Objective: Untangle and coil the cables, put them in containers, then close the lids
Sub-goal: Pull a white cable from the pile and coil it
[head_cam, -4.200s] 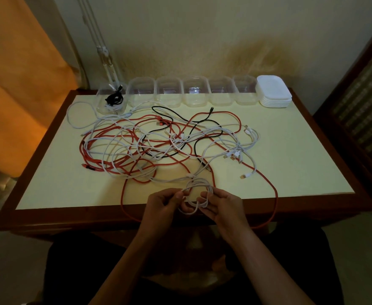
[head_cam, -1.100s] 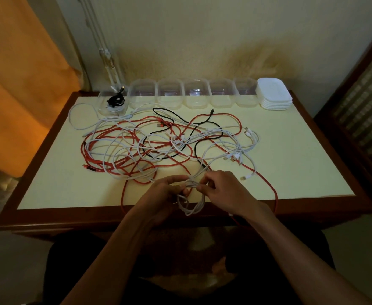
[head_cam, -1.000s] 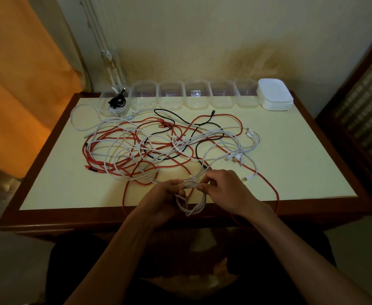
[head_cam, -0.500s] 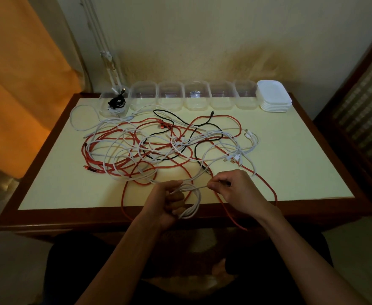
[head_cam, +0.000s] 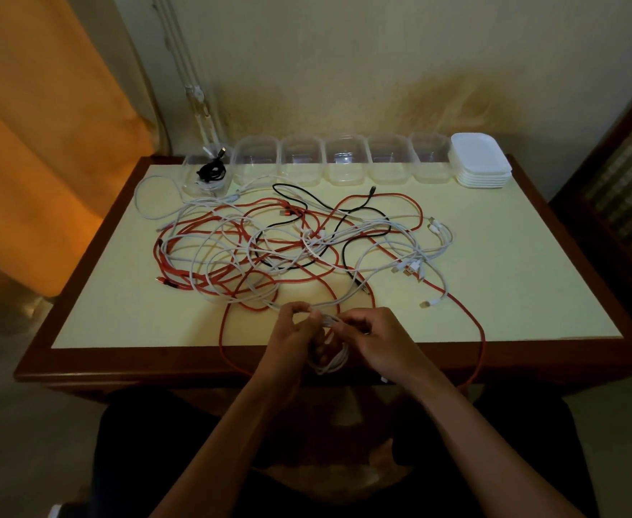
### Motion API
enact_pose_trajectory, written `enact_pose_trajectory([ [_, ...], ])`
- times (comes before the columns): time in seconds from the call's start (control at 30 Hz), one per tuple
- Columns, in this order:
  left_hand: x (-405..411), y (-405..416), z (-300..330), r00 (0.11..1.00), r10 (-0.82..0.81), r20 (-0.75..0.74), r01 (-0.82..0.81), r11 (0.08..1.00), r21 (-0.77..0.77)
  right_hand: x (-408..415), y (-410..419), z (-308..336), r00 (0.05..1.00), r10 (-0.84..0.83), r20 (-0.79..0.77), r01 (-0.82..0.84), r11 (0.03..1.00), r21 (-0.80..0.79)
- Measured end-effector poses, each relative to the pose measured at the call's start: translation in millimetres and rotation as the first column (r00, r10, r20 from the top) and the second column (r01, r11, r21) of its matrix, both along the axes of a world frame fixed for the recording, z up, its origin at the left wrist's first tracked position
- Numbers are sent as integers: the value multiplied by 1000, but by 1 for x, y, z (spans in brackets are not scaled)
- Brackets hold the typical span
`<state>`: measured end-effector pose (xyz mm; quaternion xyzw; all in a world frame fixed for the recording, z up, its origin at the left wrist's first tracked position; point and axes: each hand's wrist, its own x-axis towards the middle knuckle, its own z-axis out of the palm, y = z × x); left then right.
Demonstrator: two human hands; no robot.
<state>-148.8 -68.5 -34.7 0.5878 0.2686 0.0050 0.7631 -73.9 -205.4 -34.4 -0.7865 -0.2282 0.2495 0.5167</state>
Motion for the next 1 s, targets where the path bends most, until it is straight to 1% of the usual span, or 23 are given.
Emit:
enact_pose_trajectory([
  [0.03, 0, 1, -1, 999, -28, 26, 25, 994, 108, 1, 0, 0, 1000, 4, -9, -4, 1000, -5],
  [0.1, 0, 4, -4, 988, -133, 75, 105, 947, 304, 2, -1, 3, 1000, 6, -29, -7, 1000, -10],
  [0.13, 1, 4, -3, 979, -191, 77, 147, 909, 390, 3, -3, 4, 999, 4, -34, -4, 1000, -9],
  [0.17, 2, 4, -3, 967, -248, 61, 188, 851, 490, 5, -5, 5, 999, 0, -37, -1, 1000, -12],
  [0.2, 5, 5, -4, 954, -300, 27, 224, 766, 602, 6, -7, 7, 999, -1, -40, 0, 1000, -19],
  [0.27, 8, 8, -7, 918, -382, -101, 303, 516, 801, 7, -11, 10, 999, 18, -36, -20, 999, -50],
  [0.3, 9, 10, -8, 898, -400, -181, 346, 390, 853, 7, -12, 11, 999, 52, 5, -51, 994, -97],
  [0.33, 10, 10, -10, 883, -396, -252, 385, 303, 872, 7, -12, 12, 992, 104, 78, -89, 980, -178],
  [0.37, 10, 11, -11, 875, -379, -300, 412, 261, 873, 7, -12, 14, 974, 164, 157, -117, 956, -268],
  [0.43, 10, 13, -14, 873, -359, -330, 426, 236, 873, 6, -12, 17, 918, 258, 301, -124, 909, -399],
  [0.53, 14, 17, -14, 862, -414, -293, 422, 263, 868, 9, -16, 20, 797, 330, 505, -41, 864, -501],
  [0.6, 16, 20, -12, 845, -474, -247, 427, 319, 846, 14, -18, 16, 758, 304, 578, 21, 873, -487],
  [0.67, 18, 22, -11, 848, -498, -180, 405, 389, 828, 14, -19, 10, 781, 224, 583, 44, 911, -409],
  [0.7, 18, 23, -10, 856, -495, -152, 387, 416, 823, 11, -18, 7, 807, 149, 572, 61, 941, -332],
  [0.77, 19, 23, -9, 872, -480, -95, 339, 454, 824, 4, -16, 4, 870, -40, 492, 132, 979, -154],
  [0.83, 20, 21, -6, 885, -463, -51, 292, 465, 836, -2, -14, 3, 921, -193, 339, 220, 975, -43],
  [0.93, 22, 19, -2, 894, -446, -43, 246, 409, 879, -8, -13, 2, 954, -282, 99, 283, 959, 8],
  [1.0, 23, 18, -1, 892, -449, -56, 238, 359, 902, -9, -13, 7, 949, -286, -134, 295, 954, 57],
])
